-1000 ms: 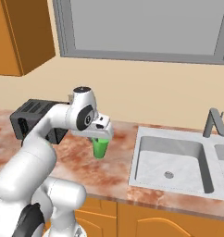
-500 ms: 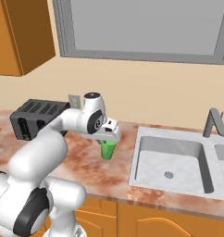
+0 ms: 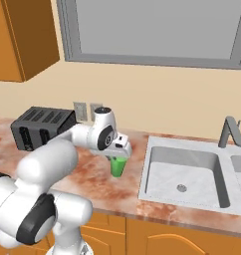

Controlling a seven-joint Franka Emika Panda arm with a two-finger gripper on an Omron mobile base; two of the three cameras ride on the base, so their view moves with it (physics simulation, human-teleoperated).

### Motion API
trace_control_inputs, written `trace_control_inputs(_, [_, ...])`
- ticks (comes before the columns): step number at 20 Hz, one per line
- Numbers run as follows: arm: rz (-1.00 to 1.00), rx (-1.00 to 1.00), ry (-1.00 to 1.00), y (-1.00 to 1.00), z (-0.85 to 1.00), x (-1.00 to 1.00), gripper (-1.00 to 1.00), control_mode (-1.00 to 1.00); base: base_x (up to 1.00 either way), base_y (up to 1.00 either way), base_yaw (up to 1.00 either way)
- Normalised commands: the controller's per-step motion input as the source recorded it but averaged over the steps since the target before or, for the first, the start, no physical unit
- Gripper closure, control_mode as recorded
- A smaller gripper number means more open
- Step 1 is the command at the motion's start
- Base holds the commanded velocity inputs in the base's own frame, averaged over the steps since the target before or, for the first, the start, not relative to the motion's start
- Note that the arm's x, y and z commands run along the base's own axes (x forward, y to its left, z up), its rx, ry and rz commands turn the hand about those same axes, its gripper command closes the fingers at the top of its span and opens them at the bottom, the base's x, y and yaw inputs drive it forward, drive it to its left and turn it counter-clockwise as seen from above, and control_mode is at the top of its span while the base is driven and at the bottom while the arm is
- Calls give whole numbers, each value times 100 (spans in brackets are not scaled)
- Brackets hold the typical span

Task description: Pick the cup and bowl from the counter and place them on the counter next to the sink.

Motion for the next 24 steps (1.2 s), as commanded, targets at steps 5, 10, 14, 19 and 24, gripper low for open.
trace_control_inputs(5, [0, 0, 0, 0, -33, 0, 100, -100, 0, 0, 0])
trace_control_inputs(10, [0, 0, -2, 0, -30, 0, 100, -100, 0, 0, 0])
trace_control_inputs(14, [0, 0, -3, 0, -28, 0, 100, -100, 0, 0, 0])
trace_control_inputs(19, [0, 0, -4, -1, -31, 0, 100, -100, 0, 0, 0])
trace_control_inputs(24, [0, 0, -2, -1, -27, 0, 100, -100, 0, 0, 0])
